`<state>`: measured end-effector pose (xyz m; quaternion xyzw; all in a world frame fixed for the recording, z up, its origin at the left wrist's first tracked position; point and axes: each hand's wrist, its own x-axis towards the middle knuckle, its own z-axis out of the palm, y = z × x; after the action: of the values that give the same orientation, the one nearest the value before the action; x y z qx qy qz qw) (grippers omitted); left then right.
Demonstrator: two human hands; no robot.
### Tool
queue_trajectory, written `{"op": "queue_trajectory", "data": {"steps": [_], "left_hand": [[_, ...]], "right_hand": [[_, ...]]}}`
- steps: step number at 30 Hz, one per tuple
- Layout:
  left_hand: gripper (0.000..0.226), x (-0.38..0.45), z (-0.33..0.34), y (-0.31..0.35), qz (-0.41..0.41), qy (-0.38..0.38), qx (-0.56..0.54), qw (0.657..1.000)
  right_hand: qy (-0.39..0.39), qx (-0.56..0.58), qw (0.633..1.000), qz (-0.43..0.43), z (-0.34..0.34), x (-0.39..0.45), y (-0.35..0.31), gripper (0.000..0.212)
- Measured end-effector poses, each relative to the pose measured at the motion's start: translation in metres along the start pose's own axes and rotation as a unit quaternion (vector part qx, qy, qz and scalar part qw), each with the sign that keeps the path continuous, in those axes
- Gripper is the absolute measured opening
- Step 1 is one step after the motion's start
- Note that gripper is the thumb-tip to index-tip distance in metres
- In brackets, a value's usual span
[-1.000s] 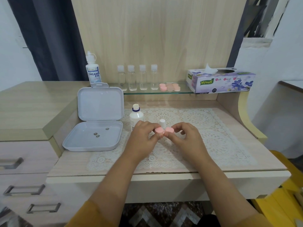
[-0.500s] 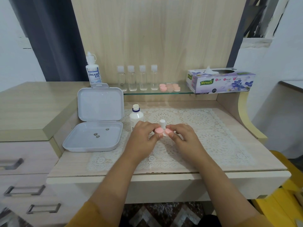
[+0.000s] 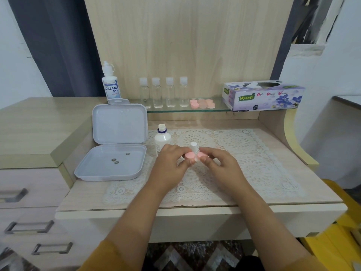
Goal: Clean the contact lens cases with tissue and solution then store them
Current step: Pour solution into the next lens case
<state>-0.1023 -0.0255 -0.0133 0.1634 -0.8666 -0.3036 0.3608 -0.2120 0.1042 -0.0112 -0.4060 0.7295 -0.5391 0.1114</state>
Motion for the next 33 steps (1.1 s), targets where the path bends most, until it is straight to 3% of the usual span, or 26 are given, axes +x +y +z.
{"op": "queue_trajectory", "data": {"steps": [10, 17, 21, 30, 33], "left_hand": [[0.026, 0.0003, 0.0008, -0.003, 0.0, -0.007, 0.004, 1.0], [0.023, 0.0002, 0.0013, -0.0021, 0.001, -0.005, 0.004, 1.0], [0.021, 0.0011, 0.0013, -0.003, 0.003, -0.009, 0.011, 1.0], [0.021, 0.0015, 0.0012, -0.0035, 0.003, -0.011, 0.019, 1.0], [0.021, 0.0012, 0.0015, -0.0016, 0.001, -0.012, 0.022, 1.0]], "right_hand": [[0.001, 0.029, 1.0, -0.008, -0.0009, -0.0014, -0.0044, 0.008], [-0.021, -0.023, 0.999, -0.013, -0.0002, 0.0013, -0.0021, 0.018], [-0.018, -0.024, 0.999, -0.019, -0.0012, -0.0002, -0.0072, 0.008], [-0.01, -0.012, 1.0, -0.004, -0.0008, -0.0007, -0.0078, 0.006], [-0.02, -0.016, 1.0, -0.006, 0.0001, 0.0003, -0.0054, 0.018]]}}
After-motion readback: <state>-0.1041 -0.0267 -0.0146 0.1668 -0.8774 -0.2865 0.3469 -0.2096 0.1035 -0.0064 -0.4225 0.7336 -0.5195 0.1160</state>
